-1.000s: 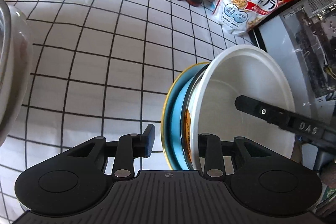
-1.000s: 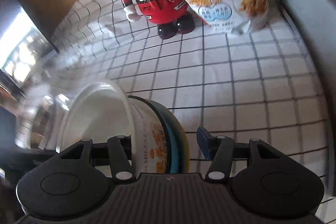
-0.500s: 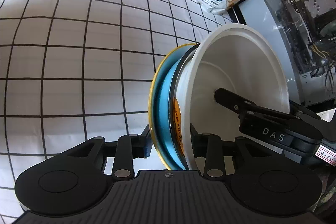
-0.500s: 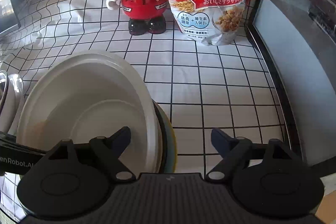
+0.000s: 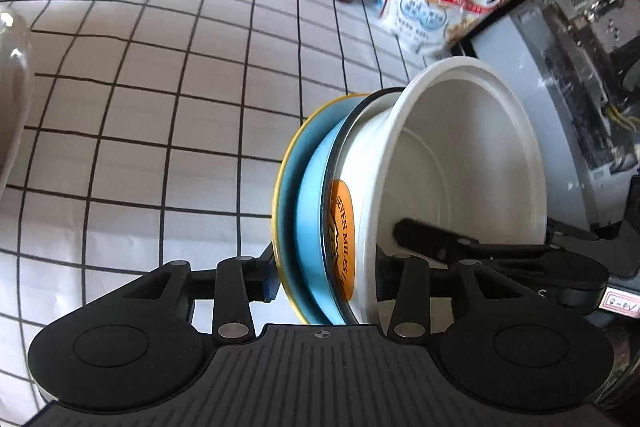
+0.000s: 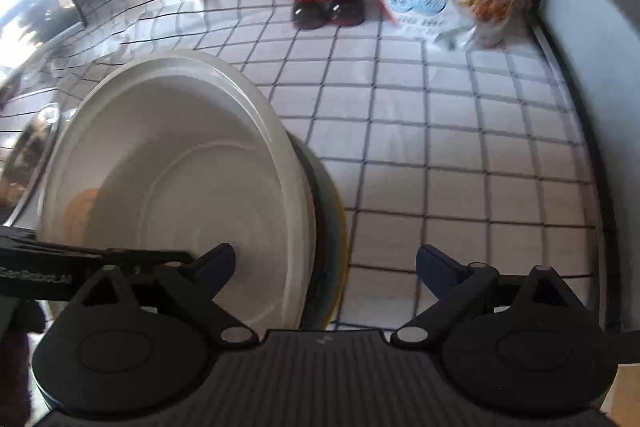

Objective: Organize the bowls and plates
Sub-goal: 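Grasp the stack's rim with the right gripper while the left gripper holds it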

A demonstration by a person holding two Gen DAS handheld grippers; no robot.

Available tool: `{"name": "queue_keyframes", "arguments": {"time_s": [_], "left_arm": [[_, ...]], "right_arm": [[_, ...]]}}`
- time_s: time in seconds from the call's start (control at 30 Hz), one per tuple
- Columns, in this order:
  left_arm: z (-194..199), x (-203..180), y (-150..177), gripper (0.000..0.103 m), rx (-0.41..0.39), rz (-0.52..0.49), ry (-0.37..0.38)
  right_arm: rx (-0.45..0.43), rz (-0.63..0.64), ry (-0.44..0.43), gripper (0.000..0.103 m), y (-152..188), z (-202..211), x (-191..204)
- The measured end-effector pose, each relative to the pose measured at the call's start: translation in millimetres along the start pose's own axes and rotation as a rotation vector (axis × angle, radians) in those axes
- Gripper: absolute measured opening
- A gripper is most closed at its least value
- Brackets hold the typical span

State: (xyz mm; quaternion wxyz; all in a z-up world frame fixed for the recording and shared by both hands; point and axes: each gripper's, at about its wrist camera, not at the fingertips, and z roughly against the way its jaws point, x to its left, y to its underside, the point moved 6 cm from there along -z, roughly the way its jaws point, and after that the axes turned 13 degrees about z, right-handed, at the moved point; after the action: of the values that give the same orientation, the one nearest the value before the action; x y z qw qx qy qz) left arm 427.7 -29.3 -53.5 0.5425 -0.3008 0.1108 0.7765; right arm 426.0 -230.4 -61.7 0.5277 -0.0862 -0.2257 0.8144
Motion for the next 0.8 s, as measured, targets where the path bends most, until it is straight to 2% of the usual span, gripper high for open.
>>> {"name": "queue_keyframes", "arguments": {"time_s": [0.1, 0.13, 0.23, 0.37, 0.4, 0.47, 0.5, 0.6, 0.7, 0.8], "left_arm": [[0, -2, 4, 0.049, -0.036, -0.019, -0.002], [0, -4, 5, 0.05, -0.05, -0.037, -0.019], [4, -9, 9, 0.048, -0.096, -0.051, -0.06], [22, -9, 5, 0.039, -0.208, -0.048, -0.133], [25, -9, 3, 0.035, -0.223, -0.04, -0.149], [24, -9, -2, 0.033, -0.198, -0.014, -0.151], [22, -9, -3, 0.031, -0.175, 0.01, -0.145], [18, -12, -7, 0.035, -0.152, 0.019, -0.155], [17, -14, -9, 0.036, -0.121, 0.016, -0.174], [15, -15, -11, 0.037, -0.09, 0.021, -0.185]], "right_arm": [[0.052, 0.0, -0.231, 0.098, 4, -7, 4], [0.057, -0.003, -0.278, 0.098, 6, -9, 4], [0.006, 0.039, -0.209, 0.098, 1, -4, 1], [-0.099, 0.151, -0.029, 0.097, -11, 10, -1], [-0.108, 0.17, -0.012, 0.097, -14, 10, -1], [-0.108, 0.179, 0.002, 0.096, -18, 7, -4], [-0.102, 0.177, 0.001, 0.096, -19, 5, -4], [-0.069, 0.168, -0.024, 0.094, -23, -5, -5], [-0.064, 0.146, -0.119, 0.093, -25, -12, -11], [-0.017, 0.042, -0.254, 0.093, -27, -22, -20]]}}
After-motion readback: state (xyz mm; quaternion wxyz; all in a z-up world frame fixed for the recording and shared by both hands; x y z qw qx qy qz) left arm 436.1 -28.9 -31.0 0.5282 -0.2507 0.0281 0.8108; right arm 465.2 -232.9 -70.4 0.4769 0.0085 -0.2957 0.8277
